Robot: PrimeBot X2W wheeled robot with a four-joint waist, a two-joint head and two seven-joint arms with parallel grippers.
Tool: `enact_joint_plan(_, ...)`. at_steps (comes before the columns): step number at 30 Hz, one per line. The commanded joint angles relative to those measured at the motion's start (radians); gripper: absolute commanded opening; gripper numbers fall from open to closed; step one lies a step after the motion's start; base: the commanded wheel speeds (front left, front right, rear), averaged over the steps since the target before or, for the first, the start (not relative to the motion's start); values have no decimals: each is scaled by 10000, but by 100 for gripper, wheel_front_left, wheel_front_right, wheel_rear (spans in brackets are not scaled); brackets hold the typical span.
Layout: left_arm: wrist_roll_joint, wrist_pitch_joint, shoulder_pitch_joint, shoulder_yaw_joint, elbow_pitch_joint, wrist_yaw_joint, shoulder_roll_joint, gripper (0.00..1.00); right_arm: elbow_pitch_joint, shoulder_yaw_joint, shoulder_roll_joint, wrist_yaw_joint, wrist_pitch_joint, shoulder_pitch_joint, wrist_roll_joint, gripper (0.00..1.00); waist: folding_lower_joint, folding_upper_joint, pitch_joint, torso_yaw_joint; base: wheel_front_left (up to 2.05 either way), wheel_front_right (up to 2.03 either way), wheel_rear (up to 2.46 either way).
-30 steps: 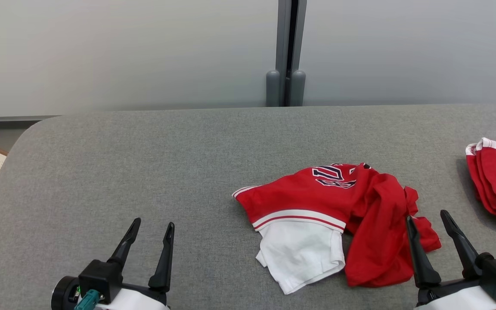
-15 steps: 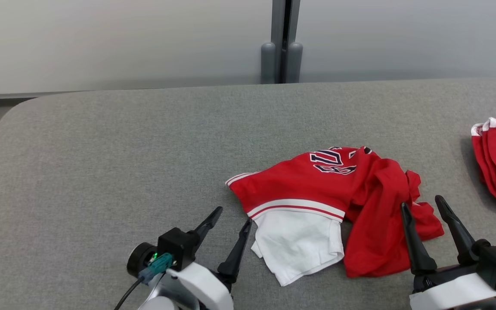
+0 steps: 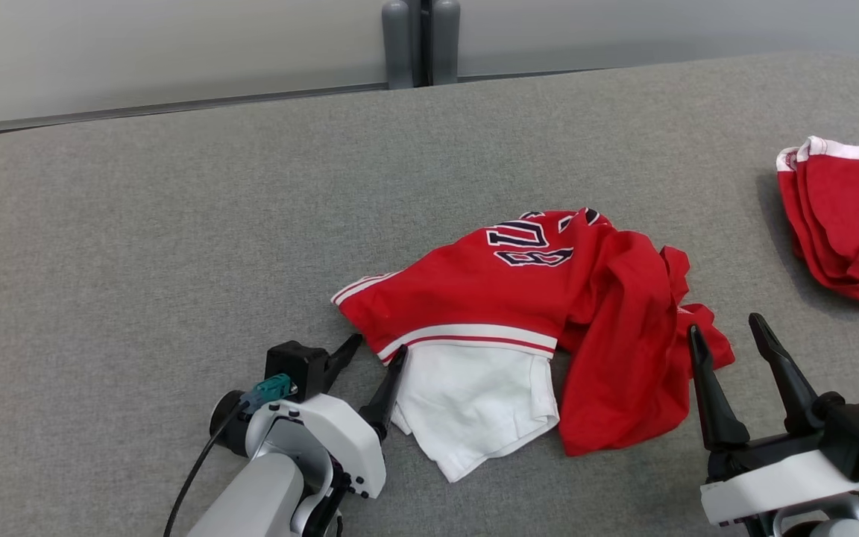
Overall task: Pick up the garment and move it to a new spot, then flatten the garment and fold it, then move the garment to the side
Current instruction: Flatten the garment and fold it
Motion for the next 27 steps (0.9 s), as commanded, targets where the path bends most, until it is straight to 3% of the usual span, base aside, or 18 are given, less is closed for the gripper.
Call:
enact_joint_plan(1, -175, -170, -304, -141, 264, -1, 35, 0, 42, 10, -9, -3, -76, -173, 84, 100, 0, 0, 113, -119, 0, 0, 0)
enact_joint_plan(10, -481, -786, -676, -377, 949, 98, 42, 0, 233, -156, 50, -3, -187, -158, 73, 100, 0, 0, 101, -45, 0, 0, 0)
enact_joint_plan(14, -639, -921, -326, -73, 635, 235, 362, 0, 299, -307, 50, -3, -162, -79, 82, 100, 0, 0, -9, 126, 0, 0, 0)
enact_joint_plan(20, -958, -675, 491, 504, -848, 871, 1196, 0, 341, -751, 67, -3, -132, 71, 73, 100, 0, 0, -115, 454, 0, 0, 0)
enact_joint_plan(27, -1177, 326, 1770, 1189, -3484, 2004, 2480, 0, 297, -1475, 122, -3, -39, 124, -43, 100, 0, 0, -145, 732, 0, 0, 0)
